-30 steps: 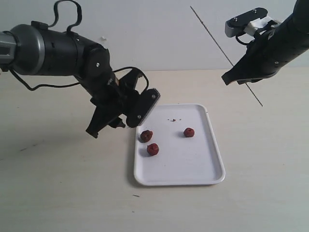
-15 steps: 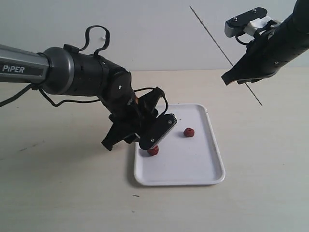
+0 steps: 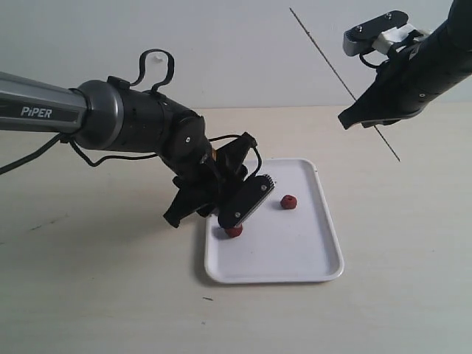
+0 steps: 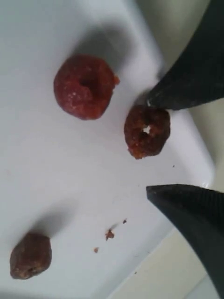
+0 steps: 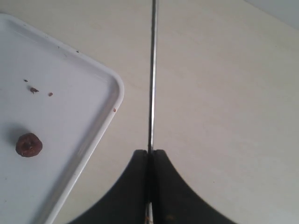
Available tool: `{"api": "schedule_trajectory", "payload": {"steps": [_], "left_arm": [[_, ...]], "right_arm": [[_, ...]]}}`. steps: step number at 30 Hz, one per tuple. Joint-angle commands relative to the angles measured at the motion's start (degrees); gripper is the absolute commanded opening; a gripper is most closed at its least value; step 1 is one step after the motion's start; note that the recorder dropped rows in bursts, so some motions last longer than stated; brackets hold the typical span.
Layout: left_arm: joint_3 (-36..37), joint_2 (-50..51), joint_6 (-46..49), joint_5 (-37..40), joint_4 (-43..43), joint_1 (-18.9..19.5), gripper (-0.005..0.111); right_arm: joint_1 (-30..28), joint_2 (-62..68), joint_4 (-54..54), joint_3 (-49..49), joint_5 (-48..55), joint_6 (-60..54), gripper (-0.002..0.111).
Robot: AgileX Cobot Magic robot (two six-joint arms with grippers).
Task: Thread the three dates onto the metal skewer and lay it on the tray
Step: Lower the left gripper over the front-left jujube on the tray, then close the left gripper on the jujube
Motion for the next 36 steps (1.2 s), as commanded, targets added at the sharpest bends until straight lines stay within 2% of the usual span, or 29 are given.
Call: {"api": "schedule_trajectory", "payload": {"steps": [1, 20, 26, 36], "left_arm": [[-0.26, 0.10, -0.07, 2.32, -0.62, -0.17, 0.050], [-0.26, 3.37, -0.07, 1.84, -0.62, -0.05, 0.049], [-0.26, 3.37, -1.37, 1.32, -0.62, -0.05, 0.035], [-0.26, 3.23, -1.62, 1.23, -0.62, -0.05, 0.034]], "right_arm": [[-0.12, 0.04, 0.23, -0.02, -0.86, -0.56, 0.000], [-0.12, 0.04, 0.39, -0.02, -2.76, -0.91, 0.000], [-0.12, 0.04, 0.39, -0.02, -2.76, -0.91, 0.000], [-0.12, 0.04, 0.39, -0.02, -2.76, -0.91, 0.000]]}}
